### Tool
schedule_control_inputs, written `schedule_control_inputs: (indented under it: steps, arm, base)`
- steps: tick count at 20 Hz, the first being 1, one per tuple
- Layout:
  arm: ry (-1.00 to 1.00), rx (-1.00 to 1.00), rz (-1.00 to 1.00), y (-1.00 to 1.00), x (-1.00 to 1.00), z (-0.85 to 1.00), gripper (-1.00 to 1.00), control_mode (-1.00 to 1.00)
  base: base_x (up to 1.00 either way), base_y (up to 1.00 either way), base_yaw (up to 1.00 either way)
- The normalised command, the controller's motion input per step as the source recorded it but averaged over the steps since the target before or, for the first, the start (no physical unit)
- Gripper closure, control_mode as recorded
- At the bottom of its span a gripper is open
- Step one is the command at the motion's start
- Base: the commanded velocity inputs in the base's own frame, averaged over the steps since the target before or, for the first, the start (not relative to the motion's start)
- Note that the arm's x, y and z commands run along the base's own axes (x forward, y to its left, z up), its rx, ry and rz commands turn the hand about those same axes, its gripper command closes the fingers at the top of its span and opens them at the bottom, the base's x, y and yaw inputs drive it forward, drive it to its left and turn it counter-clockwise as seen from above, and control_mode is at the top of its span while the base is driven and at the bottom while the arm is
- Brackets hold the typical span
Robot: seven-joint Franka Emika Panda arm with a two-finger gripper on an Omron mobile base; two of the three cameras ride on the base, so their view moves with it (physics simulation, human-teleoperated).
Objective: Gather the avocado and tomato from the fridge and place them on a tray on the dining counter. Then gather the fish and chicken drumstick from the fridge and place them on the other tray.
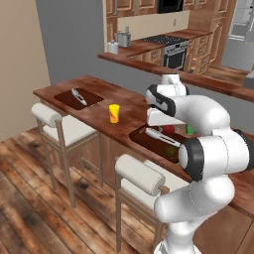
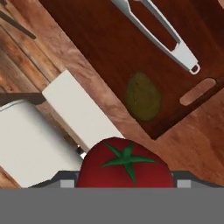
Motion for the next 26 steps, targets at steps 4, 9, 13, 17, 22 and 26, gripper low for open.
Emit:
schedule_control_inputs:
  steps: [4,9,13,17,22,26]
  arm:
    - [0.03,0.00,0.00,0.00,0.58,-0.29,1.00,-1.00]
    - [0.04,0.00,0.00,-0.02,0.57,-0.30,1.00,-1.00]
    - [0.06,0.00,0.00,-0.05,0.57,-0.34,1.00,-1.00]
    - [0.04,0.00,0.00,-0.06,0.51,-0.39,1.00,-1.00]
    - [0.04,0.00,0.00,-0.07,0.48,-0.40,1.00,-1.00]
    - [0.04,0.00,0.00,-0.01,0.25,-0.35,1.00,-1.00]
  base:
    - [0.00,0.00,0.00]
    - [0.00,0.00,0.00]
    - [0.00,0.00,0.00]
    - [0.00,0.00,0.00]
    - [0.00,0.00,0.00]
    - [0.00,0.00,0.00]
